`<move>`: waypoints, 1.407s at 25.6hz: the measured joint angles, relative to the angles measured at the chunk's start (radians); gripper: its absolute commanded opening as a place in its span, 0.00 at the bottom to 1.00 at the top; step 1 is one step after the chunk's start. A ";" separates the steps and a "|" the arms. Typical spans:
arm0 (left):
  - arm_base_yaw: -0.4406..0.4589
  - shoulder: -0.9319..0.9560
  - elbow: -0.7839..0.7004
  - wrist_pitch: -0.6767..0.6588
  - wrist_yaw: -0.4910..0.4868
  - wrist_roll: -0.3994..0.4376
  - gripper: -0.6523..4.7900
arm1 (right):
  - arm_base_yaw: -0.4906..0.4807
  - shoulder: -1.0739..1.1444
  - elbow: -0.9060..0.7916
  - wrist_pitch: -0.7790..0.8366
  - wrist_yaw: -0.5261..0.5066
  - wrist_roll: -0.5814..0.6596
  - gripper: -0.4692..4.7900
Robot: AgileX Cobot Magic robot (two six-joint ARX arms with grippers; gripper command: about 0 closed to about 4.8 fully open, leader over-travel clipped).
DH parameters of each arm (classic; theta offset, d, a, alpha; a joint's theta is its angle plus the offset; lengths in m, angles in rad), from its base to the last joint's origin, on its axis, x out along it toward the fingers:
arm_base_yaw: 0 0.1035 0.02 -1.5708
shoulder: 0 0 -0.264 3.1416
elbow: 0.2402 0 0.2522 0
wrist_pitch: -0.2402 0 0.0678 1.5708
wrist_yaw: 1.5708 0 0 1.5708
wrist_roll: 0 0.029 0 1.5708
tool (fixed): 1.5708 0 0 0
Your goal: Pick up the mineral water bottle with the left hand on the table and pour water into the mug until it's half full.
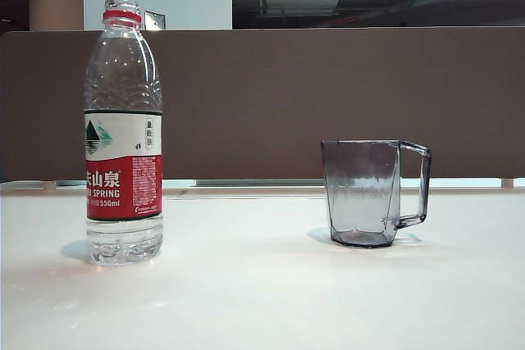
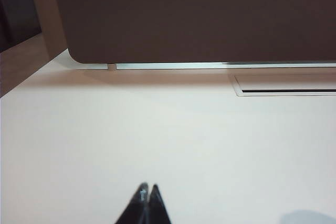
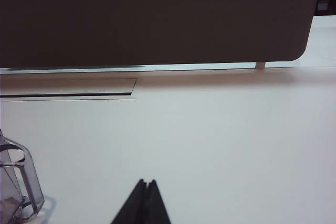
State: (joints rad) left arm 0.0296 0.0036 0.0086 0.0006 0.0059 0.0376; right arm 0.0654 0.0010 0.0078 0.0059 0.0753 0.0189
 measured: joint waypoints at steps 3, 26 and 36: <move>0.000 0.000 0.000 0.000 0.000 0.000 0.11 | 0.000 0.000 0.000 0.000 0.000 0.000 0.09; -0.002 0.140 0.198 0.007 0.089 -0.077 0.11 | 0.009 0.148 0.280 -0.006 -0.031 0.000 0.09; -0.243 0.422 0.348 0.083 0.097 -0.079 0.11 | 0.100 0.389 0.482 -0.101 -0.151 0.000 0.08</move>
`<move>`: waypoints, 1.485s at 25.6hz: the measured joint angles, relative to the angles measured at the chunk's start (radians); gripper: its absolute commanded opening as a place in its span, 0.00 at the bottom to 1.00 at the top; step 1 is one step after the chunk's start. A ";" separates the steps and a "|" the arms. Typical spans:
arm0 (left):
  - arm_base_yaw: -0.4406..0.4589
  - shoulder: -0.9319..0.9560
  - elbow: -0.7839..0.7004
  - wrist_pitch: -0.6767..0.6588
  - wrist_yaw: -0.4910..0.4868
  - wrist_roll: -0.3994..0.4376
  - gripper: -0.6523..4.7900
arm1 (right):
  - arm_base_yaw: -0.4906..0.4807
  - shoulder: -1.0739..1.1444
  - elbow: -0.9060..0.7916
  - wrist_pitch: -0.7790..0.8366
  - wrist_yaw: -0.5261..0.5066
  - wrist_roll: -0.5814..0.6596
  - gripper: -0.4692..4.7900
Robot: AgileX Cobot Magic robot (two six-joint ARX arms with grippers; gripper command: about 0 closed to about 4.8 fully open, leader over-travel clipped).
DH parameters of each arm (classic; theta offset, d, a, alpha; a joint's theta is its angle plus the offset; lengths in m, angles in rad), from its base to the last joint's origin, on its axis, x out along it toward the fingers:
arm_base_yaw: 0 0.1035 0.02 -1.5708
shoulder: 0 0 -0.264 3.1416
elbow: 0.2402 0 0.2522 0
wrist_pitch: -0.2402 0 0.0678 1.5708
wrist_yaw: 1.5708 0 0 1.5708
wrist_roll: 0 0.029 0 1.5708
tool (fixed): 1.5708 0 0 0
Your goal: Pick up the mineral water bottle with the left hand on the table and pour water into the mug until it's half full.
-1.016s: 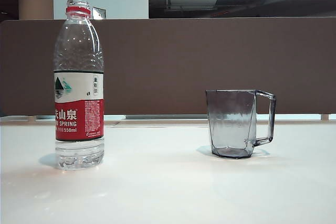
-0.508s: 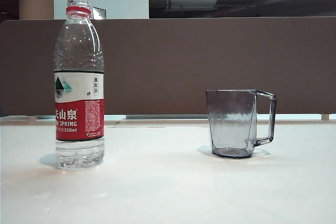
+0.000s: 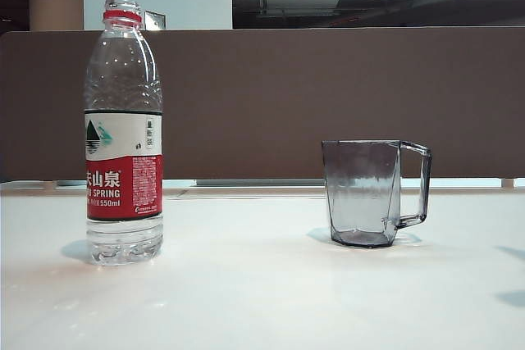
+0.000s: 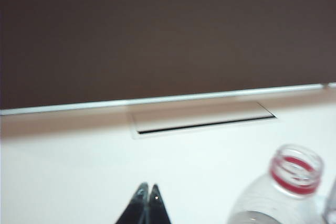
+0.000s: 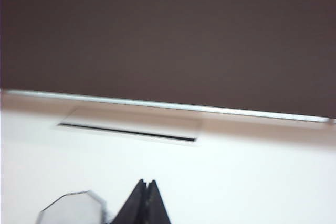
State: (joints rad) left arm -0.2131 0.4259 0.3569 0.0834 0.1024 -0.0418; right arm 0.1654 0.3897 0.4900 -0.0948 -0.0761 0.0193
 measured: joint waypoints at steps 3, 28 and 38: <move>-0.060 0.044 0.016 0.010 -0.013 0.000 0.11 | 0.072 0.021 0.003 -0.002 0.001 0.000 0.08; -0.088 0.237 0.026 -0.045 0.251 0.026 1.00 | 0.650 0.027 0.004 -0.292 0.398 0.058 0.09; -0.088 0.438 0.026 0.106 0.329 0.072 1.00 | 0.650 0.027 0.004 -0.292 0.398 0.060 0.09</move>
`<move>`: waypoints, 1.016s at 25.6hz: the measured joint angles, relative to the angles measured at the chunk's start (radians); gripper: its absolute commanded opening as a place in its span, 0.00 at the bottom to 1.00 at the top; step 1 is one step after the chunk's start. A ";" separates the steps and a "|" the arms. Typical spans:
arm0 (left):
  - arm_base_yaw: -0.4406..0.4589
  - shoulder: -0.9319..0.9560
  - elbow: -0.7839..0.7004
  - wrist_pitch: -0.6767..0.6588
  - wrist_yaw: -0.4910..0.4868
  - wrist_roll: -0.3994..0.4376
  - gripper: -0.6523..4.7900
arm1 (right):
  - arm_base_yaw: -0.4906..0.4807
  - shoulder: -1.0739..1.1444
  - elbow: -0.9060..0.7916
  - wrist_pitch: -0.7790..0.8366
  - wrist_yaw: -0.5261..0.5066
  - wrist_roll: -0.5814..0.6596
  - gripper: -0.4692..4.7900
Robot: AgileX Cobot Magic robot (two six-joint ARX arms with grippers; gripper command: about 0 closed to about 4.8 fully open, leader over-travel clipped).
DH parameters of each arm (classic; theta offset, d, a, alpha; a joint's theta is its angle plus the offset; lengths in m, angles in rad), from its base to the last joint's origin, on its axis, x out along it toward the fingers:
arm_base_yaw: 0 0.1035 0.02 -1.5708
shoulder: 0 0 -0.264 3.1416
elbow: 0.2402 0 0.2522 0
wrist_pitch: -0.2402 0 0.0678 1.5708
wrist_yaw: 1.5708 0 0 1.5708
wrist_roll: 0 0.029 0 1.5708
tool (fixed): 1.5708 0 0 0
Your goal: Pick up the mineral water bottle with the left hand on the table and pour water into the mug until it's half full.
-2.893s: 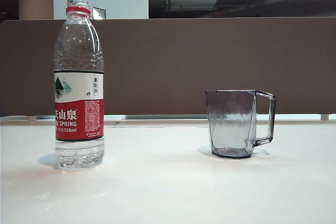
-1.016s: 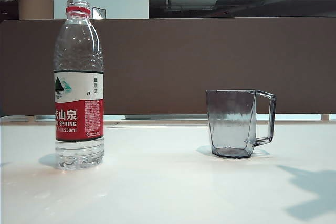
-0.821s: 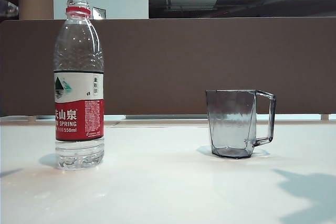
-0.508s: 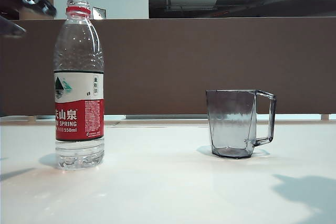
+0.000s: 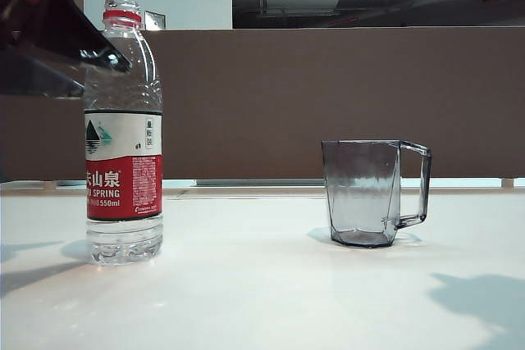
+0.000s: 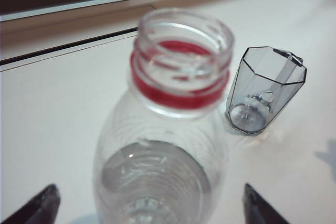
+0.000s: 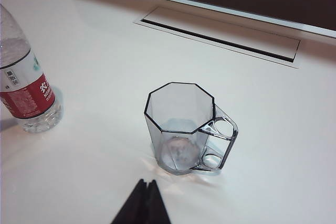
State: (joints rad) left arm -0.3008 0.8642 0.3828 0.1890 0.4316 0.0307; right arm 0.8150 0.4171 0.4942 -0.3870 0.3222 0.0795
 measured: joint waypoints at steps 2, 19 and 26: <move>0.000 0.034 0.000 0.021 0.012 0.007 1.00 | 0.000 0.000 0.000 0.000 0.004 0.000 0.09; 0.000 0.315 0.000 0.341 0.100 0.021 1.00 | 0.000 0.000 0.000 -0.001 0.011 0.000 0.09; 0.000 0.376 0.000 0.420 0.122 0.018 1.00 | 0.000 0.000 0.000 -0.032 0.011 0.000 0.09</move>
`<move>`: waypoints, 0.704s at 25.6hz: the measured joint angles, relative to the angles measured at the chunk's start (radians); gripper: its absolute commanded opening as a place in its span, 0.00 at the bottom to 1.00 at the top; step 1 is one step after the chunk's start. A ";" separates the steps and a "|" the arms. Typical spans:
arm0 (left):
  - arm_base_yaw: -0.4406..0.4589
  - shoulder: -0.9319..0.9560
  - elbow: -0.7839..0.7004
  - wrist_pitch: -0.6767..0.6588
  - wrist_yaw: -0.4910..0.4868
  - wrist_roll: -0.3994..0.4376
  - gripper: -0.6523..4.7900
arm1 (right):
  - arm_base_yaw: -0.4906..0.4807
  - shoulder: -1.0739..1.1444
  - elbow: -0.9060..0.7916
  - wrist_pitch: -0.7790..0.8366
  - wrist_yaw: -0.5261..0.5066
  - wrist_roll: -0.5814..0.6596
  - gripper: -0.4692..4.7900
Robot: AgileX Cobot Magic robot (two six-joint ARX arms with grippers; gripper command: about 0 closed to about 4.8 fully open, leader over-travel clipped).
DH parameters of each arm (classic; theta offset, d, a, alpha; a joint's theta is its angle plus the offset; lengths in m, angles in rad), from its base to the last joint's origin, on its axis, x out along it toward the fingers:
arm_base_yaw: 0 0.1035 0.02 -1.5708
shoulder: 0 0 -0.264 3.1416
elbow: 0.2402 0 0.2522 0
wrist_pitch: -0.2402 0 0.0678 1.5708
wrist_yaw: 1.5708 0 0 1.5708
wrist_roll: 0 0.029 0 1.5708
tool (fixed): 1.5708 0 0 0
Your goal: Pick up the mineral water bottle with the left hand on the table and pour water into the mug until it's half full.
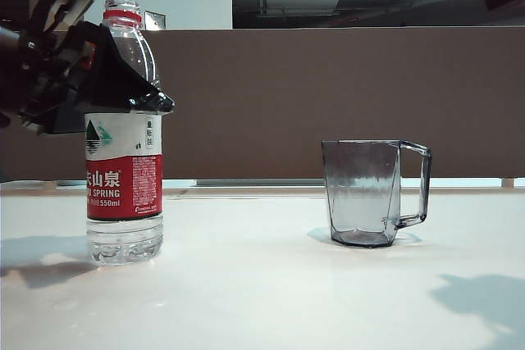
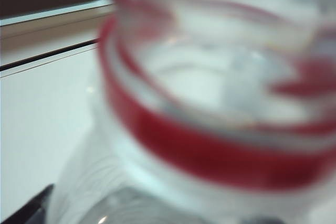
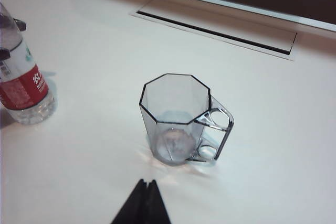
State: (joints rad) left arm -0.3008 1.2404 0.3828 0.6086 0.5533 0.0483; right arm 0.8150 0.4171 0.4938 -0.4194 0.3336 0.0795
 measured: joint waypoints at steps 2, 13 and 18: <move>0.000 0.022 0.000 0.034 0.005 0.000 1.00 | 0.000 0.000 0.000 -0.018 0.000 0.000 0.09; 0.000 0.087 -0.030 0.129 0.027 0.000 1.00 | 0.000 0.000 0.000 -0.017 0.000 0.000 0.09; 0.000 0.113 -0.034 0.177 0.027 -0.027 1.00 | 0.000 0.000 0.000 -0.017 0.000 0.000 0.09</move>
State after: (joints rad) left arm -0.3008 1.3533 0.3492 0.7860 0.5808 0.0212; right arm 0.8150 0.4171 0.4938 -0.4366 0.3336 0.0795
